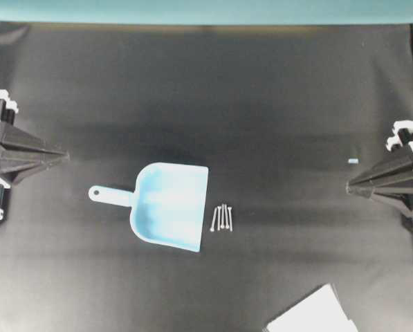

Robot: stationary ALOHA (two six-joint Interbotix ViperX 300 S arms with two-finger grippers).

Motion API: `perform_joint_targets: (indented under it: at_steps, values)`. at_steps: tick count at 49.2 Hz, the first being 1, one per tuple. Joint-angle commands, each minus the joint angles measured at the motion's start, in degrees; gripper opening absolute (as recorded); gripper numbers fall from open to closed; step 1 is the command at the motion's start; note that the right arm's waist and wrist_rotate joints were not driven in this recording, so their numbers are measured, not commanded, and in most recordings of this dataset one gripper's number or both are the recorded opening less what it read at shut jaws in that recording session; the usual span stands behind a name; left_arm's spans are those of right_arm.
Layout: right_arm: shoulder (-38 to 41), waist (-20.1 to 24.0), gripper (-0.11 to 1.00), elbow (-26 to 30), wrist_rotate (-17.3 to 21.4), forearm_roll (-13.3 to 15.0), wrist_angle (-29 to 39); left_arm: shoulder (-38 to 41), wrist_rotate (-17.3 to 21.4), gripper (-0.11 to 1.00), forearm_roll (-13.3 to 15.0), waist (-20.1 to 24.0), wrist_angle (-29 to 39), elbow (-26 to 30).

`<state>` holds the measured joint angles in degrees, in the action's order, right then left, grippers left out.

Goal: Hold the dustpan with the left arm, while a human hand uses a hand brush to gather screws into the dustpan.
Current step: 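Move the left gripper to the blue dustpan handle and grasp it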

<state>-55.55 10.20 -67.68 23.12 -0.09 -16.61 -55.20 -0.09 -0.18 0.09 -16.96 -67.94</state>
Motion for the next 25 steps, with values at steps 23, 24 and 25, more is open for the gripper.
perform_joint_targets:
  at_steps: [23,24,25]
  values:
    - [-5.2,0.0,0.00,-6.9,0.0,-0.4,14.1,14.2,0.4,0.00,-2.4,1.4,17.0,3.1]
    - [-5.5,0.0,0.00,-7.1,0.0,-0.6,14.0,14.7,-0.1,0.00,-2.4,1.3,17.3,3.3]
    - [-5.8,0.0,0.00,-7.4,0.1,-0.9,14.0,15.1,-0.2,0.00,-2.5,1.3,17.7,3.4]
